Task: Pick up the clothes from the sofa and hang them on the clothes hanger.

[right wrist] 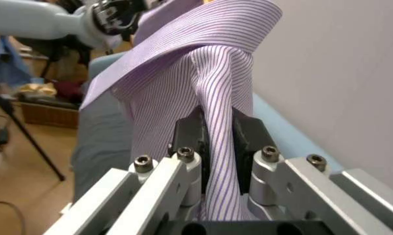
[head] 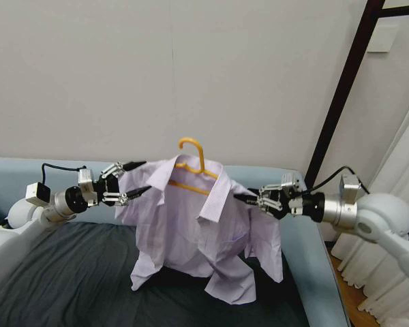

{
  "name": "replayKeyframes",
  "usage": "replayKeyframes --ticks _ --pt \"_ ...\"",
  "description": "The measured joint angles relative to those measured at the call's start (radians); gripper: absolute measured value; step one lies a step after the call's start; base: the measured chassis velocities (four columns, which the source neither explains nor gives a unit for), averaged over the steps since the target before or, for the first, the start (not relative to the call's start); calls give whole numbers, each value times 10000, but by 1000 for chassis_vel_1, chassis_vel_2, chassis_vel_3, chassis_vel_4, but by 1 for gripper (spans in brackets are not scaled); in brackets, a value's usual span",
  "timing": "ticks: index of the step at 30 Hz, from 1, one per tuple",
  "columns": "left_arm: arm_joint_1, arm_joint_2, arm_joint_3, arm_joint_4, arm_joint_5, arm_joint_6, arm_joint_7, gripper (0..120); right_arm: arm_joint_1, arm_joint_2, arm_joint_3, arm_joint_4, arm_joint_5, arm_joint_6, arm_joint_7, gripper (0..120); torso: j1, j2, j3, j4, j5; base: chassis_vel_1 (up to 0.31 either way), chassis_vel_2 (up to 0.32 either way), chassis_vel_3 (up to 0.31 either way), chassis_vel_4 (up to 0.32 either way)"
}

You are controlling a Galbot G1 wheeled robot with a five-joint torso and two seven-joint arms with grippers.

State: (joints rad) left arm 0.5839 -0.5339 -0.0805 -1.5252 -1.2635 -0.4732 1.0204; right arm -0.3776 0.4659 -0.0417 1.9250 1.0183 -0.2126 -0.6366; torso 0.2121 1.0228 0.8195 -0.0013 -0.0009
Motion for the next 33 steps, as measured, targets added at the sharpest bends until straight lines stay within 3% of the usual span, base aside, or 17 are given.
replayKeyframes --ticks 2,4,8,9,12,14,15,17,18,21,27,33 --pt "465 -13 -260 -258 -189 -157 -552 98 601 -239 94 260 174 -287 569 8 0 0 0 0 0 0 0 0 0" --pt "643 -41 -337 -346 -221 -222 -779 98 812 -315 136 344 214 -406 781 8 0 0 0 1 0 0 0 0 0" --pt "1557 -382 -639 -867 14 -563 -2599 100 1669 -671 191 636 279 -1022 1408 8 0 0 0 0 -2 0 0 0 0" --pt "1557 -382 -639 -867 14 -563 -2599 100 1669 -671 191 636 279 -1022 1408 8 0 0 0 0 -2 0 0 0 0" --pt "2217 -855 -613 -1343 1171 -610 -4322 100 1748 -748 290 901 274 -1443 2109 8 0 1 1 1 1 0 0 0 0" --pt "2267 -925 -584 -1384 1388 -611 -4530 100 1712 -751 321 940 286 -1484 2214 8 0 0 1 2 2 0 0 0 0" --pt "2453 -1326 -361 -1537 2436 -588 -5594 100 1435 -848 476 1221 476 -1765 3023 8 0 0 1 0 2 0 0 0 0" --pt "2664 -1600 -221 -1742 3111 -465 -6479 100 1270 -897 526 1405 625 -1924 3667 8 0 0 1 -4 1 0 0 0 0" --pt "2664 -1600 -221 -1742 3111 -465 -6479 100 1270 -897 526 1405 625 -1924 3667 8 0 0 1 -4 1 0 0 0 0" --pt "3363 -2009 0 -2428 4003 25 -8473 100 1140 -976 567 1712 834 -2112 4508 8 0 -1 1 -1 6 0 0 0 0" --pt "3883 -2588 116 -2458 4752 267 -9216 100 1283 -1071 559 2341 1240 -2572 5951 8 -1 0 1 0 1 0 0 0 0" --pt "4264 -2784 242 -2271 5398 271 -9225 100 1510 -1406 524 2413 1365 -2670 6347 8 -1 0 1 3 2 0 0 0 0"
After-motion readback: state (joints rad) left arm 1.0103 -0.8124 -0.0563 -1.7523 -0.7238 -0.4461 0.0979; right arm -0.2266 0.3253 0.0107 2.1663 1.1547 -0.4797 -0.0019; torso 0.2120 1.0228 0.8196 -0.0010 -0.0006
